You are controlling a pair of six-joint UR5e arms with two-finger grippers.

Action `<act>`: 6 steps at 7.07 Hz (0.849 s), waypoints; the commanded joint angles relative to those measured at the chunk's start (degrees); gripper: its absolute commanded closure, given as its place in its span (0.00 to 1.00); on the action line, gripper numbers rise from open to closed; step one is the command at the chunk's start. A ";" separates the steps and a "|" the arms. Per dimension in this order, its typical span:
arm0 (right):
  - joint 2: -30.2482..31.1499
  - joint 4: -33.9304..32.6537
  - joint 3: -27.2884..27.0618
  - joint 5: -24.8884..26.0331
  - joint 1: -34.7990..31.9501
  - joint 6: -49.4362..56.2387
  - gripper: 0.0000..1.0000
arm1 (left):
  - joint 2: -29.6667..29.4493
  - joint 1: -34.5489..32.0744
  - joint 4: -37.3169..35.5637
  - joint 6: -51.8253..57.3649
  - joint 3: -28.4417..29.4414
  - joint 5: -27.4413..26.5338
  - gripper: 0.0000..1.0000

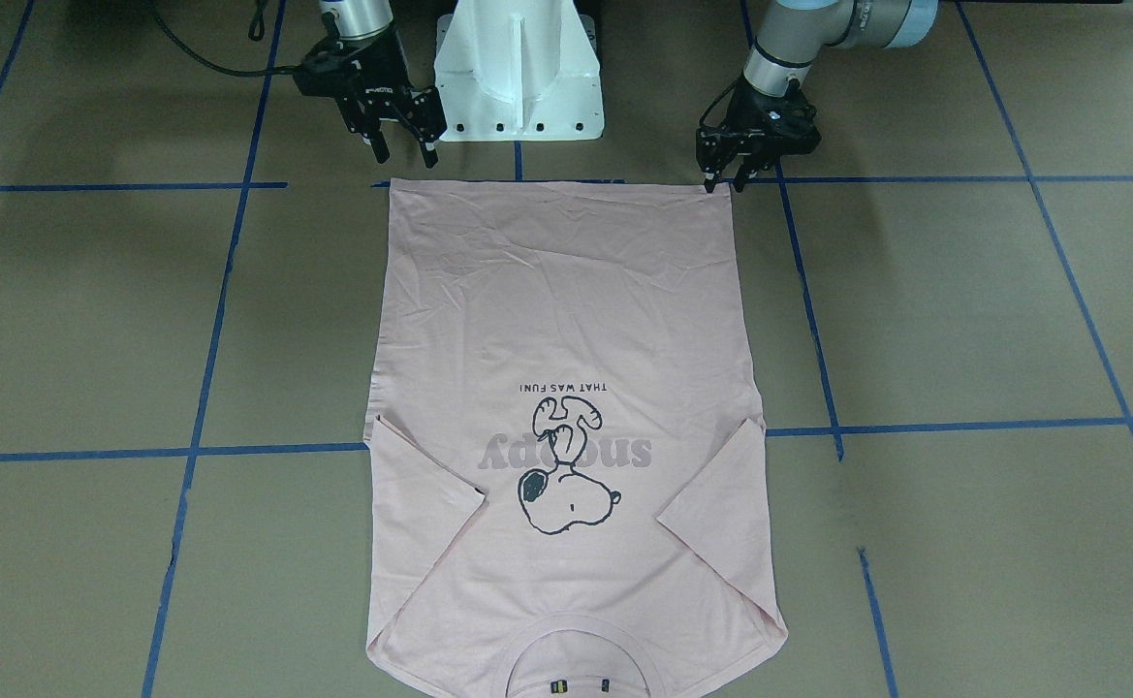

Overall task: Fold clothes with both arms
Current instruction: 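Grasp the hem corners with both grippers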

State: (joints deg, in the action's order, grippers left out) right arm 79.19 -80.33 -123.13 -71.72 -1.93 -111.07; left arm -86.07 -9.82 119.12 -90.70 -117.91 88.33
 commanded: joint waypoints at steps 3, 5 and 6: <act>0.00 0.00 0.00 0.00 0.00 0.07 0.17 | 0.02 0.07 -0.21 0.00 0.05 0.00 0.55; 0.00 0.00 0.00 0.00 0.00 0.07 0.17 | 0.02 0.07 -0.30 0.00 0.05 0.00 0.59; 0.00 0.00 0.00 0.00 0.00 0.07 0.17 | -0.07 0.07 -0.30 0.00 0.31 0.00 0.62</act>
State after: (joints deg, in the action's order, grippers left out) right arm 79.19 -80.33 -123.13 -71.72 -1.93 -111.01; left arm -86.06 -9.76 118.84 -90.70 -117.78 88.33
